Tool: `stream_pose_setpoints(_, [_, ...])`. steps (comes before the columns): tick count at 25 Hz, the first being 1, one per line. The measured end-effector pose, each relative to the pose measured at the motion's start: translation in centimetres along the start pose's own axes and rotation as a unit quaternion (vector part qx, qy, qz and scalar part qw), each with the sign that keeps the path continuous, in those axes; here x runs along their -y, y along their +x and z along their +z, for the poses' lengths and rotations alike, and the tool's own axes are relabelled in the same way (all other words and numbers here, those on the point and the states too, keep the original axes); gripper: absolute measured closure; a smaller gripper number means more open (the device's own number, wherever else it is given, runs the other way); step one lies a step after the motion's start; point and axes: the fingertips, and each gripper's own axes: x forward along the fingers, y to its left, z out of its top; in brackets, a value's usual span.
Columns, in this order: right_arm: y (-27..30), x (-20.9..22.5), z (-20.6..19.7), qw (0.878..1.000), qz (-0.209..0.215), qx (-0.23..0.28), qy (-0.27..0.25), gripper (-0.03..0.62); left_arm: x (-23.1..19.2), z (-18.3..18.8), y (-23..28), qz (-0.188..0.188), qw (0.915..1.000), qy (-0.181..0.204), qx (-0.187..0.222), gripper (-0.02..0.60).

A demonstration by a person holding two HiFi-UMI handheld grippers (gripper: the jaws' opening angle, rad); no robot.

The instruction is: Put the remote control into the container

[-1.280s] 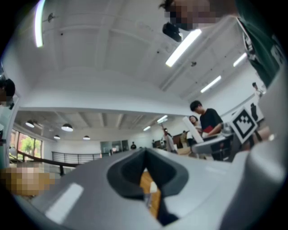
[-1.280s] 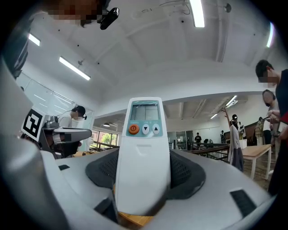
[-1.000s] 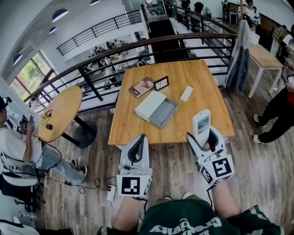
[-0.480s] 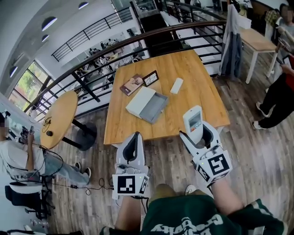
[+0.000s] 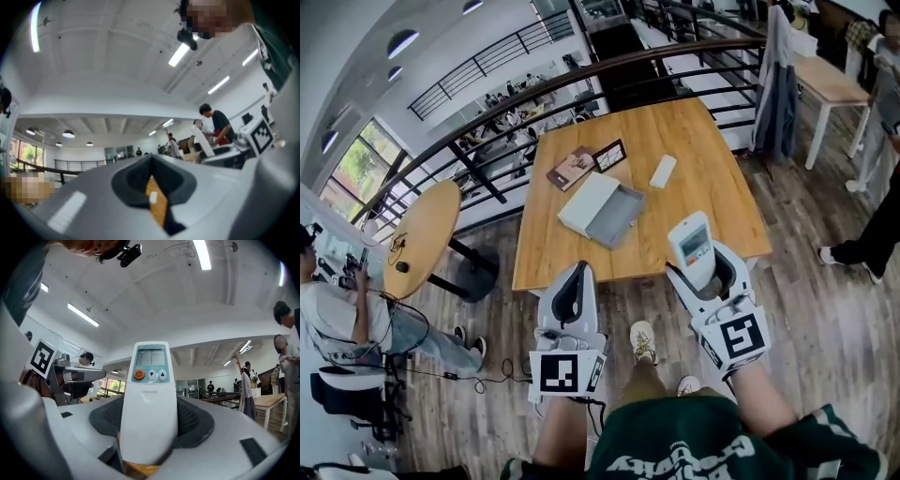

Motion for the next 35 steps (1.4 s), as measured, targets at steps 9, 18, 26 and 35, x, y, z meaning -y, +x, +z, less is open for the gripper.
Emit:
stream_pose_setpoints(9, [3.1,0.2,-1.1,1.0,0.002,-0.009,-0.017,0.298,-2.2,-1.4,2.0,0.003,0.9999,0.011,0.009,0.581])
stream_pose_setpoints(18, [9.3,1.9,-3.0,0.999,-0.003,-0.03,-0.02,0.298,-6.0,-3.5,7.8,-0.014,0.9997,0.011,0.015,0.581])
stream_pose_setpoints(26, [18.1,3.7,-5.4,0.999,-0.004,-0.042,-0.015,0.298,-11.4,-6.6,14.7,-0.017,0.9998,0.003,0.01,0.58])
stream_pose_setpoints(35, [26.8,5.2,-8.9,0.997,0.0,-0.082,-0.002,0.298,-17.0,-11.5,22.5,-0.034,0.9989,-0.032,-0.004,0.58])
